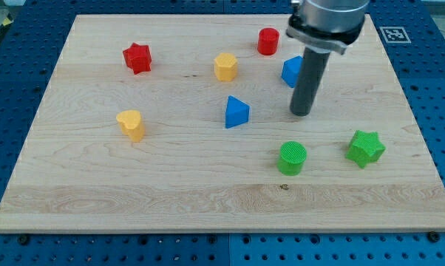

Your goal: Keep your arm at the right side of the red circle

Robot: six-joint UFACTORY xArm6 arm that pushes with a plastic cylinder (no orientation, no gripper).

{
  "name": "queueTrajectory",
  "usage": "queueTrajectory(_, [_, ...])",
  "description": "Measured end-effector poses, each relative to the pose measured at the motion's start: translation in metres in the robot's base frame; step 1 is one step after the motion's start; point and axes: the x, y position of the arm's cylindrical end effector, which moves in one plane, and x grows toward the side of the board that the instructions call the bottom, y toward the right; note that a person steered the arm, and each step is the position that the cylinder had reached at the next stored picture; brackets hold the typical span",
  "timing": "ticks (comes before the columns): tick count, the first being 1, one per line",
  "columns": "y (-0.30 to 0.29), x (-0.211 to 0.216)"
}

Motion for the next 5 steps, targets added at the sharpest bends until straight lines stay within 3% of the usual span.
queueTrajectory(4, [-0.115,0.007])
queueTrajectory(5, [-0.092,0.007])
